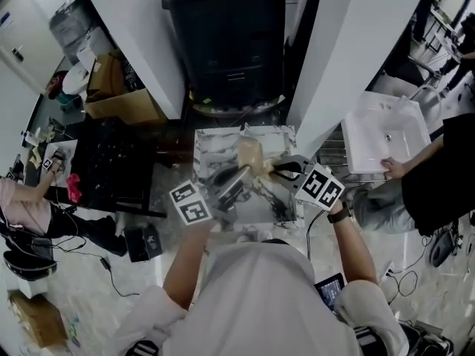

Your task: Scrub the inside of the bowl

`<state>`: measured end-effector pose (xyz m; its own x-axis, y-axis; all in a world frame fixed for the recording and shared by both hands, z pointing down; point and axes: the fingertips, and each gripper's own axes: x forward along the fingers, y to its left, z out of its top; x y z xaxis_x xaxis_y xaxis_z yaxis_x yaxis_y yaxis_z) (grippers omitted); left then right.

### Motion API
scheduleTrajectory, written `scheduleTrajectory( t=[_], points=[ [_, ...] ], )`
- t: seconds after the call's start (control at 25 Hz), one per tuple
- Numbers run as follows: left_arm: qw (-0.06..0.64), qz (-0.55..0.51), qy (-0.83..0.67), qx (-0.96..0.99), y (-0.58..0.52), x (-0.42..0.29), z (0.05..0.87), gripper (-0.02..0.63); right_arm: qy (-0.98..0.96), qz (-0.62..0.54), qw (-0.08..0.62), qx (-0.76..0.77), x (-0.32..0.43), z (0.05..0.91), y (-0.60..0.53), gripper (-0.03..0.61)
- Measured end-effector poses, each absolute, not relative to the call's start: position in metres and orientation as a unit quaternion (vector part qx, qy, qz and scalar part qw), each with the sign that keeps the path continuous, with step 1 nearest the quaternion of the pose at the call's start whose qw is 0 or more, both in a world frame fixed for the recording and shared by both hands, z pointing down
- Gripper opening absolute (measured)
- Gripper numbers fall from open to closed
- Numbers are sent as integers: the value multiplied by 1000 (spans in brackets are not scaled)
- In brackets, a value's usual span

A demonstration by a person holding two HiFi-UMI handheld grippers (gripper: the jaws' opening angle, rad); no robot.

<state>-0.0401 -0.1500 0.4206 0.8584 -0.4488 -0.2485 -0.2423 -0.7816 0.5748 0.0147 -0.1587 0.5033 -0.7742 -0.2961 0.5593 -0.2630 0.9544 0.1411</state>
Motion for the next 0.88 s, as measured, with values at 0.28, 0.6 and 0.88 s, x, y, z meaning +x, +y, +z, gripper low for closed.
scheduleTrajectory(
  t=[0.28,0.6,0.88],
  points=[
    [277,-156,-196,927,-155,-37,443,18,-936,-109,290,168,5,443,-154,41],
    [275,-150,-157,937,-128,-24,438,18,-916,-100,310,236,28,443,-204,40],
    [291,-207,-178,917,-142,-41,425,18,-919,-34,336,203,25,499,-175,40]
  ],
)
